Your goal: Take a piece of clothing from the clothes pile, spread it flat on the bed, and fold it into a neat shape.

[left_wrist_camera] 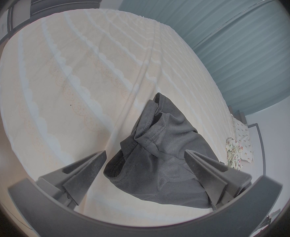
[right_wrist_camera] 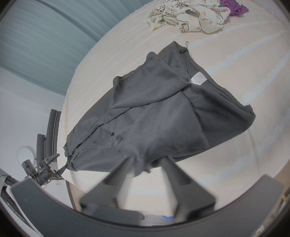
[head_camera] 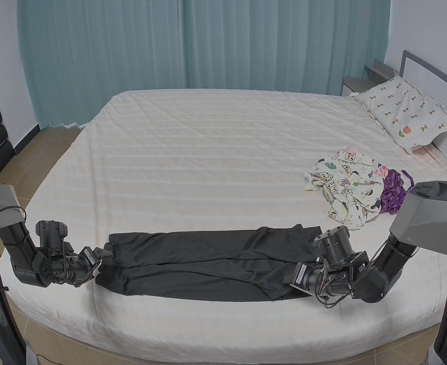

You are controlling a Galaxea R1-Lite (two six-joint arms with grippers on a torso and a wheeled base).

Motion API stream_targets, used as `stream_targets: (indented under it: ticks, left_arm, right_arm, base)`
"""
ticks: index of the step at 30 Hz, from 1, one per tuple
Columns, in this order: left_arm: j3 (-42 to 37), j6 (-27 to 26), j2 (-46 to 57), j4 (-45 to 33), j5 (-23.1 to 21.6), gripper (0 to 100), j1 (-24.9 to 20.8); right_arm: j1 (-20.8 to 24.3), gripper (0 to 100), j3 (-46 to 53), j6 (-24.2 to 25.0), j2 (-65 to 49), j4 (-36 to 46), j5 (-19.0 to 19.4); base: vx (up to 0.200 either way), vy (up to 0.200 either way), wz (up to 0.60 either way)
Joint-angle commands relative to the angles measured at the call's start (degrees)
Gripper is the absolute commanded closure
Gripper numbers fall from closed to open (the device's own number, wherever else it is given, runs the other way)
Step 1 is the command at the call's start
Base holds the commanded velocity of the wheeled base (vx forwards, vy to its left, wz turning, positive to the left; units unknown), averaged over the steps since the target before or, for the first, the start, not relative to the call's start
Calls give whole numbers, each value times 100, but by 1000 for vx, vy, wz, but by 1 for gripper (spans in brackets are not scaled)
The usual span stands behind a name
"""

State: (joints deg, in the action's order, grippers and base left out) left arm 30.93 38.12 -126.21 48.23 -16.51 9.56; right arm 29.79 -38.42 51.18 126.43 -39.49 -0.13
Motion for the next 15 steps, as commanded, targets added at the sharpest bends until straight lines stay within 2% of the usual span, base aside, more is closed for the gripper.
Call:
stream_targets:
  ticks: [1, 11, 15]
  left_arm:
    - [1, 2, -9, 3, -2, 0, 2]
    - [1, 2, -9, 3, -2, 0, 2]
    - [1, 2, -9, 3, -2, 0, 2]
  right_arm:
    - [18, 0, -7, -55, -66, 2, 5]
    - [-518, 0, -324, -292, -39, -59, 57]
    - [-598, 0, -499, -292, 145, -68, 128]
  base:
    - [0, 0, 0]
    - [0, 0, 0]
    - [0, 0, 0]
